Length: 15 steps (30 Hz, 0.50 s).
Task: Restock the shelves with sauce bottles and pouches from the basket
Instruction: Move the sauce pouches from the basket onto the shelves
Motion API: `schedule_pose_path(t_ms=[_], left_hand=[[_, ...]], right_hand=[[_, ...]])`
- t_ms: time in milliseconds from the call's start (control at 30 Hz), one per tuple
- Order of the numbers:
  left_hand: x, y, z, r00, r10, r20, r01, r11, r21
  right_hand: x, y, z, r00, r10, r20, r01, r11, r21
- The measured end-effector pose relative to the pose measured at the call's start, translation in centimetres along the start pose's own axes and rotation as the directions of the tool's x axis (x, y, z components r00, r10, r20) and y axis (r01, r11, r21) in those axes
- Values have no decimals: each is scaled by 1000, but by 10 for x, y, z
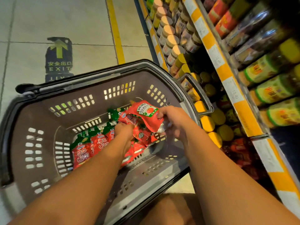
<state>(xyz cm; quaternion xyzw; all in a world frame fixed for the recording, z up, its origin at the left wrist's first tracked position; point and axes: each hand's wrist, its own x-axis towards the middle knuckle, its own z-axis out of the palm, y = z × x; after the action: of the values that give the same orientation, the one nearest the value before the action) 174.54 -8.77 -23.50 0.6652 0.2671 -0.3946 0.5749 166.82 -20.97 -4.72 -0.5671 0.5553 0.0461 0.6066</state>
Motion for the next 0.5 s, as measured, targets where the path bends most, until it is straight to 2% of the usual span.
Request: schedule_pose_path(t_ms=[200,367,500], left_hand=[[-40,16,-36,969,33,245,-22,999,-48],[-95,35,-59,939,22,343,-1,998,-60],[-147,55,-66,843,36,537,-36,999,-10]], right_hand=[[-52,-20,-31,993,25,118,-20,999,-42],[-112,-17,-73,998,-49,33,50,998,-43],[-167,6,-125,992,-124,-27,126,987,100]])
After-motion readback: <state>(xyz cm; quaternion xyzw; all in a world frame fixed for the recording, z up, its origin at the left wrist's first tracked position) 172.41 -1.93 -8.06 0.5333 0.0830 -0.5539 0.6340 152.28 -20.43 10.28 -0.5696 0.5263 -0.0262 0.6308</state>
